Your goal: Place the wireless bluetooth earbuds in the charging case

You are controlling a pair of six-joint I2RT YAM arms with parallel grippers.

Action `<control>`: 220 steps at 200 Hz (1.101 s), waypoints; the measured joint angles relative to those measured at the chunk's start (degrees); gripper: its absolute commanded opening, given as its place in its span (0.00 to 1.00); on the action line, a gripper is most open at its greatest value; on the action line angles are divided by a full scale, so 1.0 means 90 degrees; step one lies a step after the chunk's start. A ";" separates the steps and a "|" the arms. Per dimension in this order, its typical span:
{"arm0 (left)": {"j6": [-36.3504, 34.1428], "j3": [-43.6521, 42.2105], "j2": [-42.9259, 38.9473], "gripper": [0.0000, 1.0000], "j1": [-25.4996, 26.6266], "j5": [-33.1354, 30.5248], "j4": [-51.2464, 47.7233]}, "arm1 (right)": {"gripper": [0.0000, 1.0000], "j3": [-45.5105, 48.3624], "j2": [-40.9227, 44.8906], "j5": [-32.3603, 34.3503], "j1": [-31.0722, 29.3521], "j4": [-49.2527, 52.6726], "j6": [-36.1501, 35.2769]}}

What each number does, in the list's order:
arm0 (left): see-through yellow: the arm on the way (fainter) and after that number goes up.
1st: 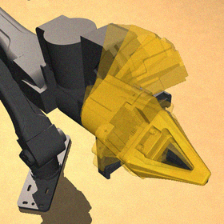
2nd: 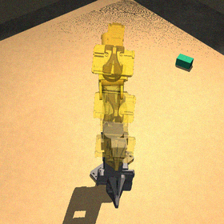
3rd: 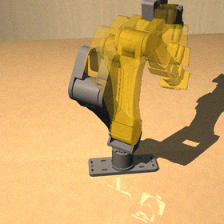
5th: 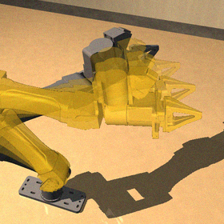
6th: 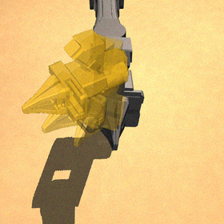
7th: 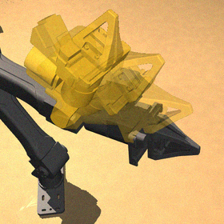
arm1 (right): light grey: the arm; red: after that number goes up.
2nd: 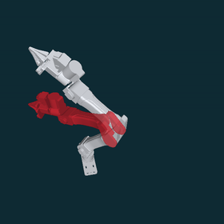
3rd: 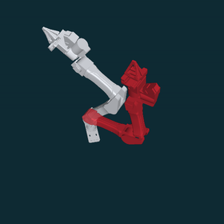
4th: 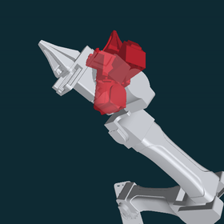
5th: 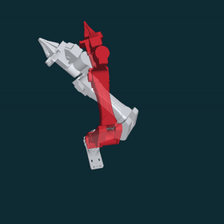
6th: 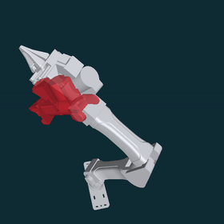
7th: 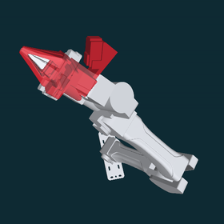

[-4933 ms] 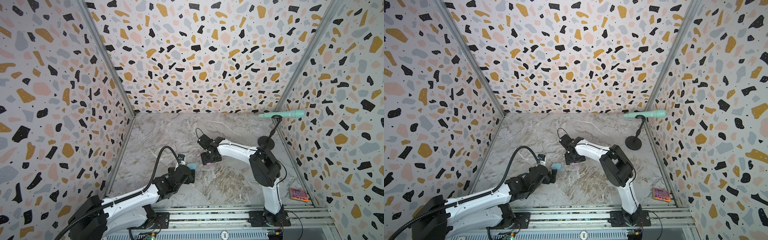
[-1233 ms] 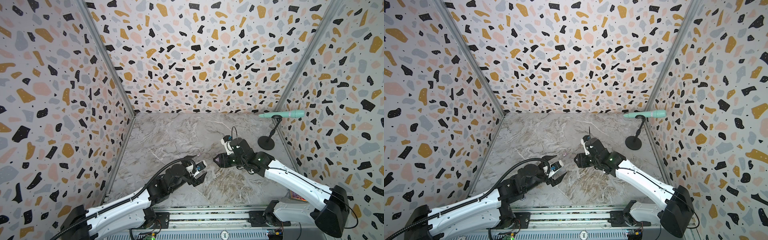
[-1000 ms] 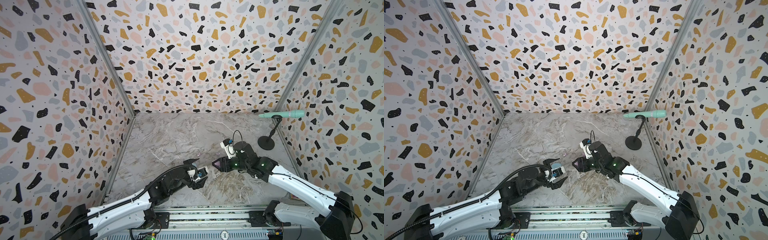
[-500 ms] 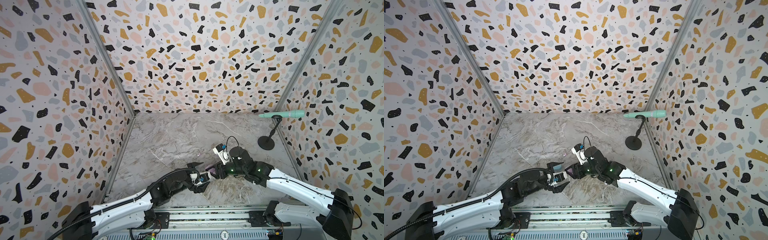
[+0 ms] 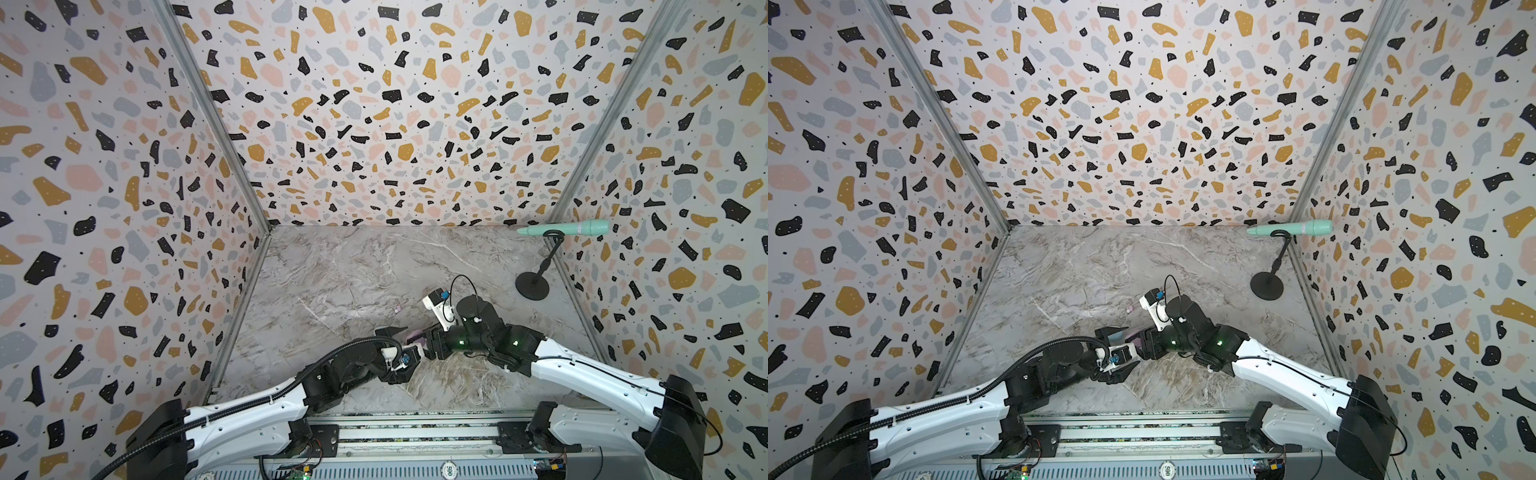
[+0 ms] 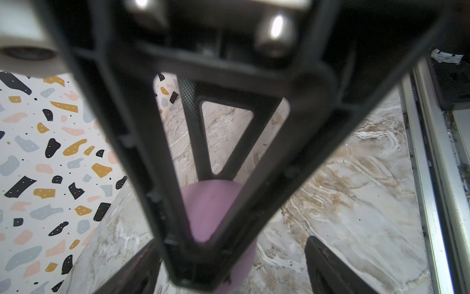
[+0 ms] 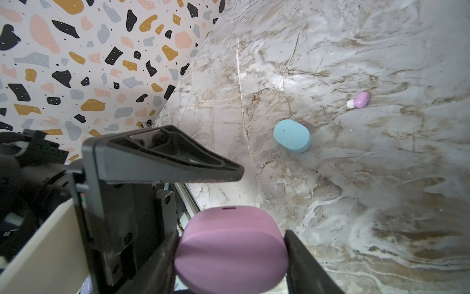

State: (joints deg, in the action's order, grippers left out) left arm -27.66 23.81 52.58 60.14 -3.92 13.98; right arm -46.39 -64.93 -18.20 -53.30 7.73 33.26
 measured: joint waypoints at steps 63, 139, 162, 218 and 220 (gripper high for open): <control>-0.0029 0.0000 0.0032 0.76 0.0027 -0.0233 0.0083 | 0.00 0.0000 0.0000 -0.0002 -0.0092 -0.0104 0.0044; -0.0126 0.0000 0.0032 0.67 0.0046 -0.0464 0.0126 | 0.00 0.0000 -0.0049 -0.0005 -0.0219 -0.0151 0.0131; -0.0151 0.0000 0.0032 0.63 0.0046 -0.0471 0.0129 | 0.00 0.0000 -0.0046 -0.0002 -0.0223 -0.0155 0.0136; -0.0170 0.0000 0.0032 0.61 0.0046 -0.0469 0.0126 | 0.00 0.0000 -0.0049 -0.0002 -0.0248 -0.0168 0.0148; -0.0170 0.0000 0.0032 0.61 0.0046 -0.0469 0.0126 | 0.00 0.0000 -0.0046 -0.0002 -0.0248 -0.0172 0.0148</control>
State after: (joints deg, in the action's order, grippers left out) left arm -29.19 23.81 52.86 60.55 -8.14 15.11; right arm -46.39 -65.34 -18.22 -55.53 6.17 34.59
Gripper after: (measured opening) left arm 0.605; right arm 0.620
